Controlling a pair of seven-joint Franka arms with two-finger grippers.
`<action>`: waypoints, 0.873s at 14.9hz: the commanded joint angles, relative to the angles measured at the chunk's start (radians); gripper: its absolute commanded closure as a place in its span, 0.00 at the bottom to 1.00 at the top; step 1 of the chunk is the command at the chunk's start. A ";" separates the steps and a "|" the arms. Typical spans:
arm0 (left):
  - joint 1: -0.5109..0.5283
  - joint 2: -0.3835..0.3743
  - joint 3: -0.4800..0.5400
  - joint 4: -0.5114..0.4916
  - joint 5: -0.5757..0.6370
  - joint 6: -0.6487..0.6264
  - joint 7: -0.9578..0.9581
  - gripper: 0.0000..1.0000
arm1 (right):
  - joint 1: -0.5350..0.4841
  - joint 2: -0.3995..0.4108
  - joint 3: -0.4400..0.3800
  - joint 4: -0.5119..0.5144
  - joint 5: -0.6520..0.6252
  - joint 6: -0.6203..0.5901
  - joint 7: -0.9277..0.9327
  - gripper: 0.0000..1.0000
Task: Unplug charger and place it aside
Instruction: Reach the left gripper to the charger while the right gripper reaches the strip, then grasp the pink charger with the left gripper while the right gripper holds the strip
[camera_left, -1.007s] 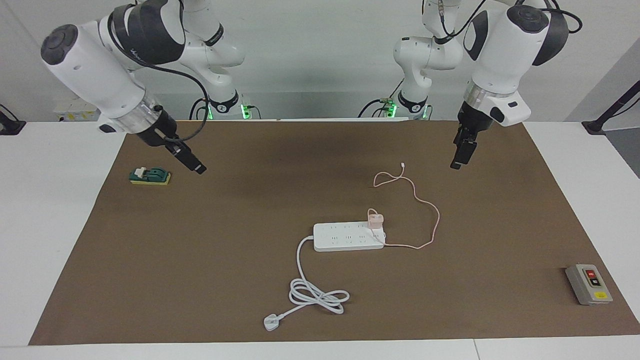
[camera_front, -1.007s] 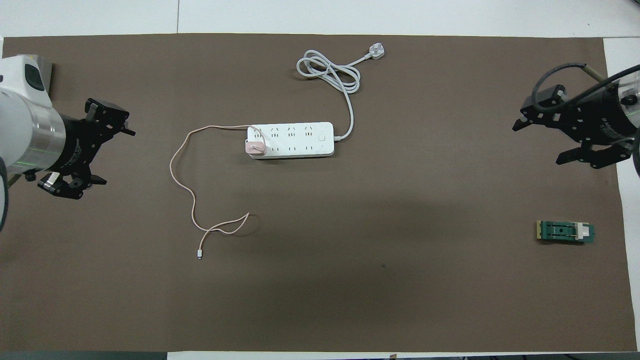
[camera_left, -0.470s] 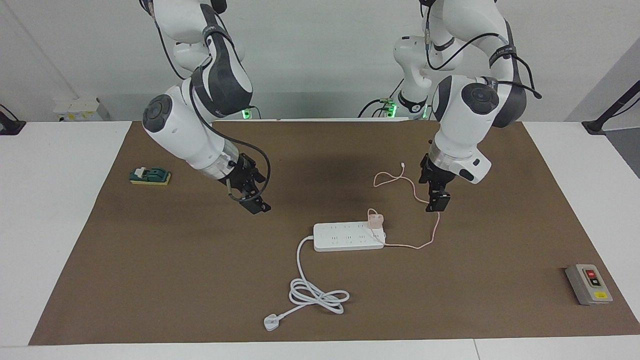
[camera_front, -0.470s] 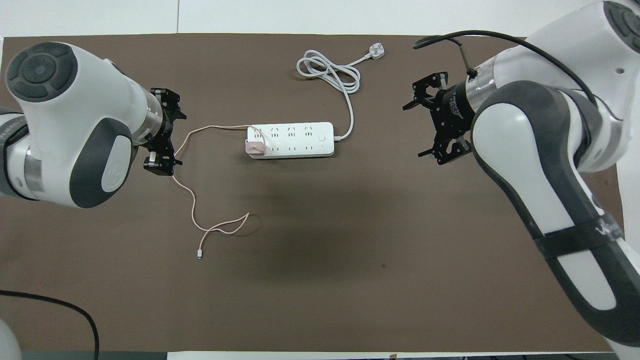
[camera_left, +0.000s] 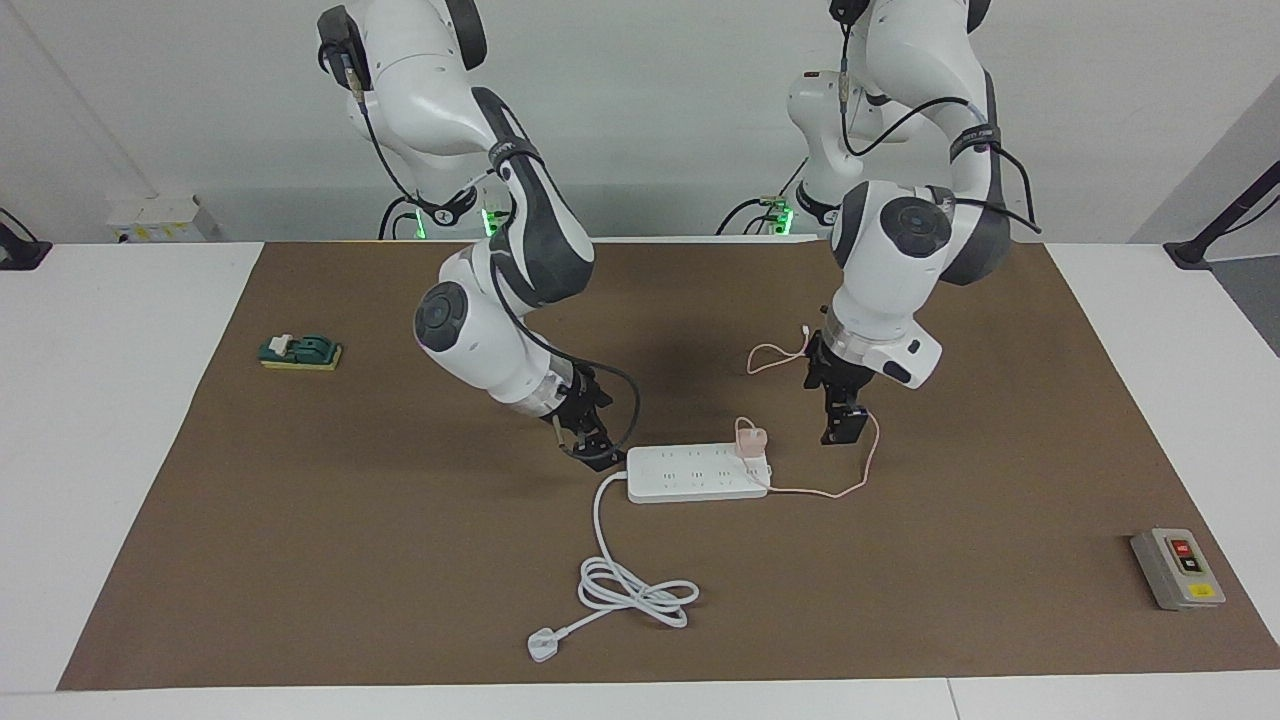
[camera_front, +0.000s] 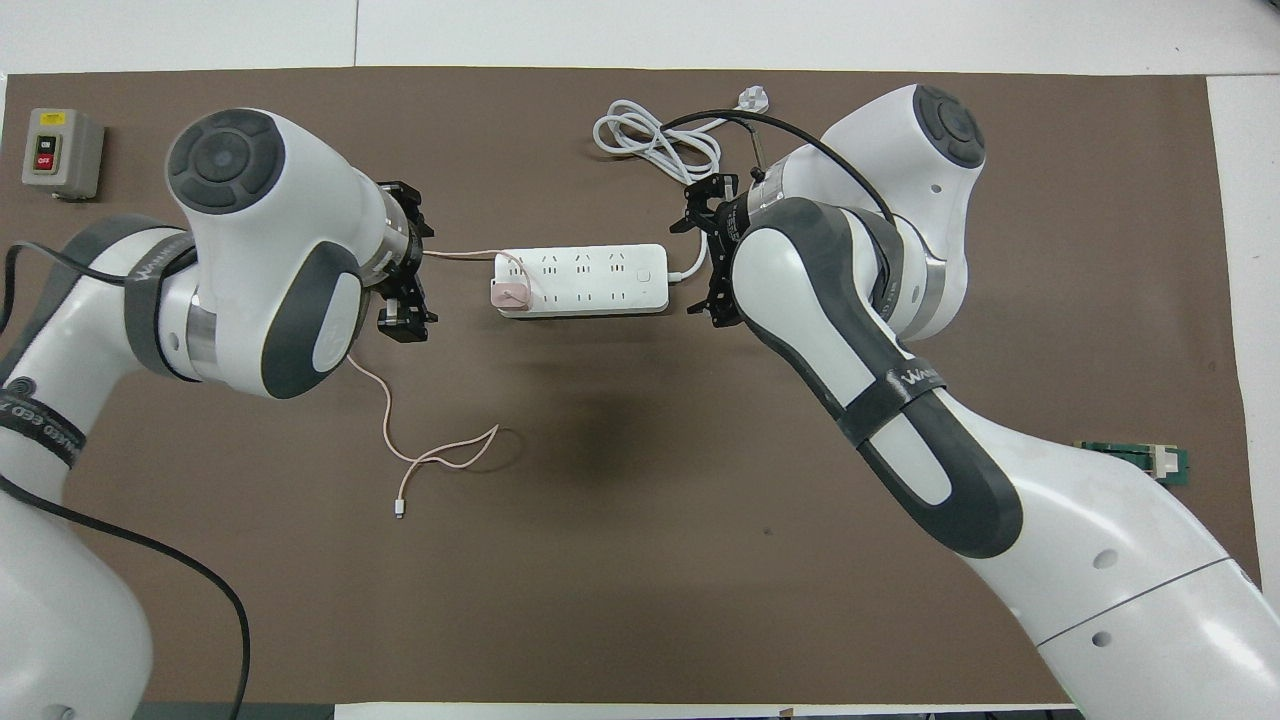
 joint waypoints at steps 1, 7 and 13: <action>-0.049 0.102 0.017 0.080 -0.014 -0.003 -0.015 0.00 | 0.003 0.026 0.003 0.028 0.029 0.010 0.004 0.00; -0.094 0.241 0.017 0.248 -0.029 -0.124 -0.016 0.00 | 0.025 0.064 0.003 0.007 0.152 0.131 -0.004 0.00; -0.097 0.242 0.017 0.218 -0.028 -0.081 -0.013 0.00 | 0.019 0.097 0.003 -0.006 0.267 0.135 -0.036 0.00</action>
